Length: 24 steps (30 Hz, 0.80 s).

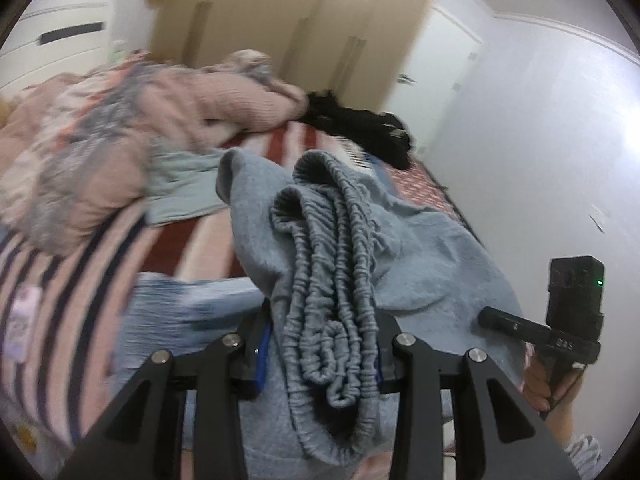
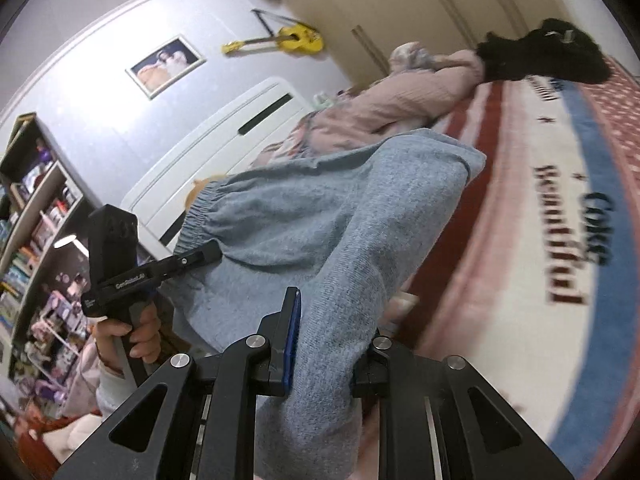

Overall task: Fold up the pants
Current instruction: 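Lift the folded sweatpants with both tools and carry them onto the clothes pile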

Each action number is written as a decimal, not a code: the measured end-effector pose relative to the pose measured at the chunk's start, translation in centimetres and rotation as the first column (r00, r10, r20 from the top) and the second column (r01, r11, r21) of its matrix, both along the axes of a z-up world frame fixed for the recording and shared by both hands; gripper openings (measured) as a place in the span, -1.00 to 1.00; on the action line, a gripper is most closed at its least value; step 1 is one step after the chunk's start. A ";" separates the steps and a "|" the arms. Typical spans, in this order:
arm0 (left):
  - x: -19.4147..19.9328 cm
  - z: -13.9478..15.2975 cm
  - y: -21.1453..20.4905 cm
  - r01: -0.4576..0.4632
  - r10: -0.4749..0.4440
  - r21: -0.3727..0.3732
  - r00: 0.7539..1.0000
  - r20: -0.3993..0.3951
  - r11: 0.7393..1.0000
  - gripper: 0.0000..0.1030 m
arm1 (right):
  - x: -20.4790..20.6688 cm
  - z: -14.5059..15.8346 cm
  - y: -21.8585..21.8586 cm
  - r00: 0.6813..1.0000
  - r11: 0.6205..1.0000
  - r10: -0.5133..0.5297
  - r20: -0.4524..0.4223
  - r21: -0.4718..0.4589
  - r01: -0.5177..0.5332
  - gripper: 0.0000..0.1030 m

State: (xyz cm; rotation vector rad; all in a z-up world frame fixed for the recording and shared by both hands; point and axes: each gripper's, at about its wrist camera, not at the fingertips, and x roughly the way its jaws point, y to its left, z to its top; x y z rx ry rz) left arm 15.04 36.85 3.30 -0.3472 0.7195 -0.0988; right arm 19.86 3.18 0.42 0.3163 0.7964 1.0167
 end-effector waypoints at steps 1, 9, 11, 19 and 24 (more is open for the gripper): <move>-0.1 -0.4 1.5 -0.024 0.024 0.006 1.000 -0.013 1.000 -0.36 | 0.3 -0.1 1.9 1.000 1.000 0.014 -0.008 -0.003 -0.014 -0.75; 1.9 -5.8 8.1 -0.105 0.104 -0.003 0.988 -0.118 0.994 -0.36 | 1.9 -4.1 11.0 0.995 0.996 0.060 -0.082 -0.064 -0.066 -0.75; 2.5 -7.4 9.5 -0.121 0.117 -0.013 0.979 -0.167 0.993 -0.36 | 2.5 -5.4 12.3 0.991 0.994 0.070 -0.115 -0.079 -0.079 -0.75; 3.3 -11.1 10.8 -0.129 0.115 -0.050 0.969 -0.220 0.990 -0.31 | 2.9 -8.6 12.9 0.988 0.987 0.083 -0.133 -0.122 -0.100 -0.75; 1.9 -10.0 11.3 -0.125 0.104 -0.094 0.975 -0.198 0.988 -0.31 | 2.2 -8.4 12.4 0.985 0.989 0.097 -0.146 -0.093 -0.111 -0.75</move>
